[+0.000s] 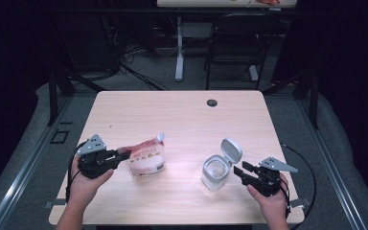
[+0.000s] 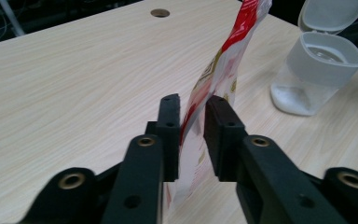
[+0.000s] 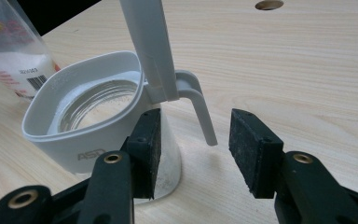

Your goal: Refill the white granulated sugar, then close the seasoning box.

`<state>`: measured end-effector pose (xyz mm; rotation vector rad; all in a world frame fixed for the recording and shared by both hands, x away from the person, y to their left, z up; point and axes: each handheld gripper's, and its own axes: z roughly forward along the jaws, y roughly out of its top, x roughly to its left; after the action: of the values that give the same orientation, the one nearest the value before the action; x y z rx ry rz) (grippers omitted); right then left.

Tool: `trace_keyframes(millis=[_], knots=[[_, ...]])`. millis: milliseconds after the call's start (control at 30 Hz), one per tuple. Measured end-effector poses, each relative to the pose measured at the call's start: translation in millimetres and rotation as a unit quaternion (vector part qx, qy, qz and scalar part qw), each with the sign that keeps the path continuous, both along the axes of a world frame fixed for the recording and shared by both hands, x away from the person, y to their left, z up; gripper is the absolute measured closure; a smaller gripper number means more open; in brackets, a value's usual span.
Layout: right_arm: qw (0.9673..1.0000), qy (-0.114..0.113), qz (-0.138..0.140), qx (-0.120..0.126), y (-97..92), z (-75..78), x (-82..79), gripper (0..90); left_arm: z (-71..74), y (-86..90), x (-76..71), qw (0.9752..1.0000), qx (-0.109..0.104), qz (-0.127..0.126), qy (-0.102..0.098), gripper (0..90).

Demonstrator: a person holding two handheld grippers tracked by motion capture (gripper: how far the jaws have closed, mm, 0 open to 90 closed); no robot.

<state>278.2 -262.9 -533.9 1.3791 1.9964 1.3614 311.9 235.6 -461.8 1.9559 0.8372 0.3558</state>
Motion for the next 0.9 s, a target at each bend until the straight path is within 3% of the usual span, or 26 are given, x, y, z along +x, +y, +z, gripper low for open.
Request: trace_keyframes(millis=[300, 567, 667, 900], knots=[[1.0, 0.001, -0.002, 0.002, -1.1, -0.6, -0.9, 53.9, 2.1, -6.8, 7.3, 1.0, 0.005, 0.006, -0.003, 68.4], [1.0, 0.002, -0.005, -0.001, -2.9, -1.4, -3.6, 54.0, -1.4, -10.6, 16.0, 1.0, 0.005, 0.001, -0.001, 68.7], [1.0, 0.004, -0.008, 0.0, -3.9, -2.2, -4.4, 53.9, -1.4, -10.7, 16.6, 1.0, 0.008, -0.002, -0.005, 71.1], [0.9999, 0.003, -0.012, -0.001, -6.6, -1.7, -7.1, 53.9, -0.5, -13.3, 13.4, 0.9998, 0.01, -0.009, -0.013, 85.9]])
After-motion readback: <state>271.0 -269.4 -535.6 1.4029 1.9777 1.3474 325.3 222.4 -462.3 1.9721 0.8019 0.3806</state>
